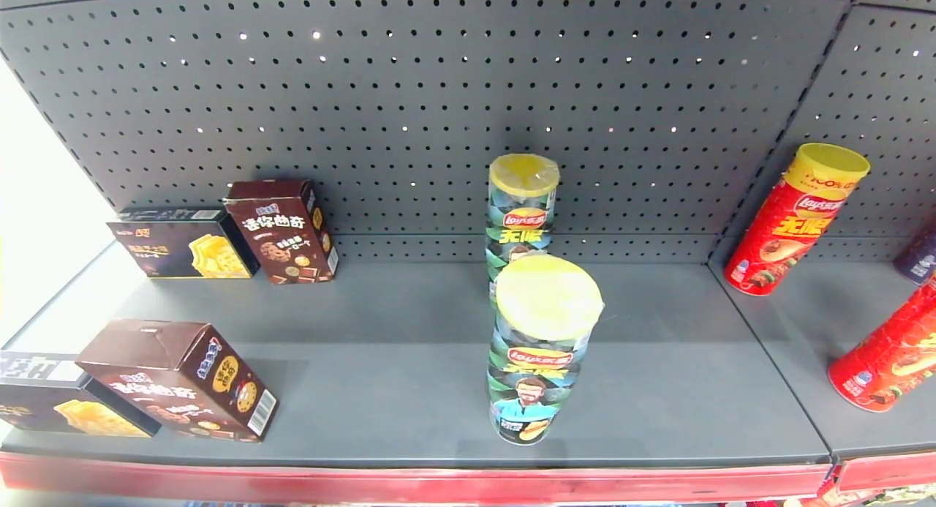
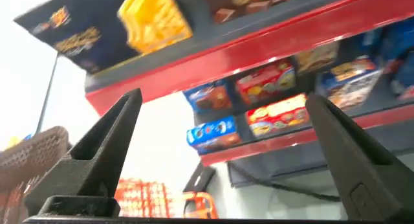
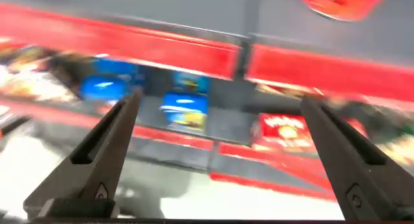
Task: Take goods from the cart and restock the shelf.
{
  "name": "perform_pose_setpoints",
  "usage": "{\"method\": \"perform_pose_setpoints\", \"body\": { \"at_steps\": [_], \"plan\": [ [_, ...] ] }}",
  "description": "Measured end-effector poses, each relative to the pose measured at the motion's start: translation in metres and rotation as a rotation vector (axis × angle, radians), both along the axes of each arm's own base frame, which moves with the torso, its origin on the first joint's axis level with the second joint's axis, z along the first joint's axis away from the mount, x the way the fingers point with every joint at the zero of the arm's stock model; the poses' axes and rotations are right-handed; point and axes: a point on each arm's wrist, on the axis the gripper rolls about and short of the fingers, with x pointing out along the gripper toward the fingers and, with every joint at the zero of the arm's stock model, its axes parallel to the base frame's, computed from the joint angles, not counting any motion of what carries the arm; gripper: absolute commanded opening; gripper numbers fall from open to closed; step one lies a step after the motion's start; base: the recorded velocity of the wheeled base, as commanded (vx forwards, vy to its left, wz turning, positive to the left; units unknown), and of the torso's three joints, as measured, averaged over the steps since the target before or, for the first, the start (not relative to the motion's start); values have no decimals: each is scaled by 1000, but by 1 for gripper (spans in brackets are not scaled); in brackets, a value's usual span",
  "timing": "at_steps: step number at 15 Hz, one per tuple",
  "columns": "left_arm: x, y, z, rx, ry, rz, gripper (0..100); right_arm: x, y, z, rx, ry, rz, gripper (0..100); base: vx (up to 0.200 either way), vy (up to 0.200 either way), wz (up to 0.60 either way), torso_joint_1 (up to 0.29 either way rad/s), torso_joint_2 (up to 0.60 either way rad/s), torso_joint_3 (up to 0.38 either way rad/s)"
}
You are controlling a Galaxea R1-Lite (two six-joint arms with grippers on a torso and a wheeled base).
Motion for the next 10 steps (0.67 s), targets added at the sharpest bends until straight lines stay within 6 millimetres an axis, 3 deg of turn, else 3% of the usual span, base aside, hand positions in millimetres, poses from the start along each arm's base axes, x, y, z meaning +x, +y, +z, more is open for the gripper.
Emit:
{"method": "perform_pose_setpoints", "body": {
  "at_steps": [3, 6, 10],
  "plan": [
    [0, -3, -1, -7, 4, 100, 100, -9, 1, 1, 10, -119, -33, 100, 0, 0, 0, 0, 0, 0],
    [-4, -5, -2, -22, -33, 56, 100, -12, -2, -4, 63, -170, -226, 100, 0, 0, 0, 0, 0, 0],
    [-8, -7, -4, -52, -77, -38, 100, -15, -1, -9, 71, -175, -76, 100, 0, 0, 0, 0, 0, 0]
  ]
}}
